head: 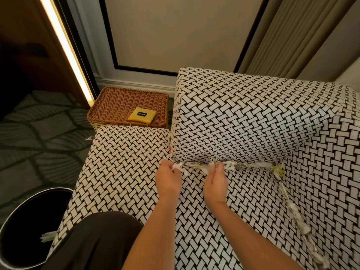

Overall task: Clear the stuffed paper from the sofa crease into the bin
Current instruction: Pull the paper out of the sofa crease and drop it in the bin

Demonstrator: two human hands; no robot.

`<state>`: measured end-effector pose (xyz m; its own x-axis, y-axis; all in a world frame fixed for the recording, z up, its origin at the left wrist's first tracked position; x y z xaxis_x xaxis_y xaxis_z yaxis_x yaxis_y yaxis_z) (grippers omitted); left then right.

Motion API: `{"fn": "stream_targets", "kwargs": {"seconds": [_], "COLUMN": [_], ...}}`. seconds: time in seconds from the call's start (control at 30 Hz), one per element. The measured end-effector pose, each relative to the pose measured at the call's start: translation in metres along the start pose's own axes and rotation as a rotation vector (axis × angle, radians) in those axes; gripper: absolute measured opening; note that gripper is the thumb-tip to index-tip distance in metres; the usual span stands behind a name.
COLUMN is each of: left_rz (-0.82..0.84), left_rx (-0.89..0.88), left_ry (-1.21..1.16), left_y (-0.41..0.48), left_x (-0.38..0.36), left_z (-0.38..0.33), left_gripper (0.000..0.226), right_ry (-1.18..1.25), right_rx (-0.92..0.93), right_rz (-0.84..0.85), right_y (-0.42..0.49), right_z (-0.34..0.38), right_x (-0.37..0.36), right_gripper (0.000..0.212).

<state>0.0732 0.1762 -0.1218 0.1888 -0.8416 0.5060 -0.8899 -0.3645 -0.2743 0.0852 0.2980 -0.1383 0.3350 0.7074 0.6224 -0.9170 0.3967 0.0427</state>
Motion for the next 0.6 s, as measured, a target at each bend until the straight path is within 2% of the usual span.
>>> {"fn": "stream_targets", "kwargs": {"seconds": [0.07, 0.2, 0.27, 0.37, 0.5, 0.6], "left_rz": [-0.029, -0.03, -0.039, -0.052, -0.031, -0.01], "left_rx": [-0.038, -0.15, -0.174, -0.216, -0.355, -0.396], "left_ry": [0.042, 0.2, 0.279, 0.412, 0.622, 0.729], "left_y": [-0.004, -0.008, -0.009, -0.008, -0.007, -0.003], "left_x": [0.0, -0.002, -0.001, -0.002, -0.013, -0.02], "left_z": [0.0, -0.003, -0.005, -0.006, -0.002, 0.001], "left_gripper": [0.005, 0.026, 0.029, 0.03, 0.034, 0.041], "right_ry": [0.003, -0.028, -0.087, -0.316, -0.572, -0.685], "right_rx": [0.032, 0.045, 0.073, 0.128, 0.091, 0.076], "right_rz": [-0.017, -0.067, -0.066, -0.028, 0.038, 0.062], "right_y": [-0.008, -0.016, -0.018, -0.014, -0.004, 0.009], "right_z": [-0.003, -0.008, -0.007, -0.006, -0.002, 0.001], "right_x": [0.003, 0.006, 0.006, 0.002, -0.004, -0.004], "right_gripper": [0.022, 0.027, 0.028, 0.036, 0.059, 0.057]}}
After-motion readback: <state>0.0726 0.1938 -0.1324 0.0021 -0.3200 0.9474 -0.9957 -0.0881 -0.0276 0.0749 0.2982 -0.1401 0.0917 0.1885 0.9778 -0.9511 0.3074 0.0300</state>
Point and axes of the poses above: each hand's wrist, its own y-axis towards the middle knuckle, its own x-axis out of the back of the hand, z = x × y, the point moved 1 cm from there along y, towards the middle knuckle, and after that the axes turned 1 degree about y, right-handed, at the moved point
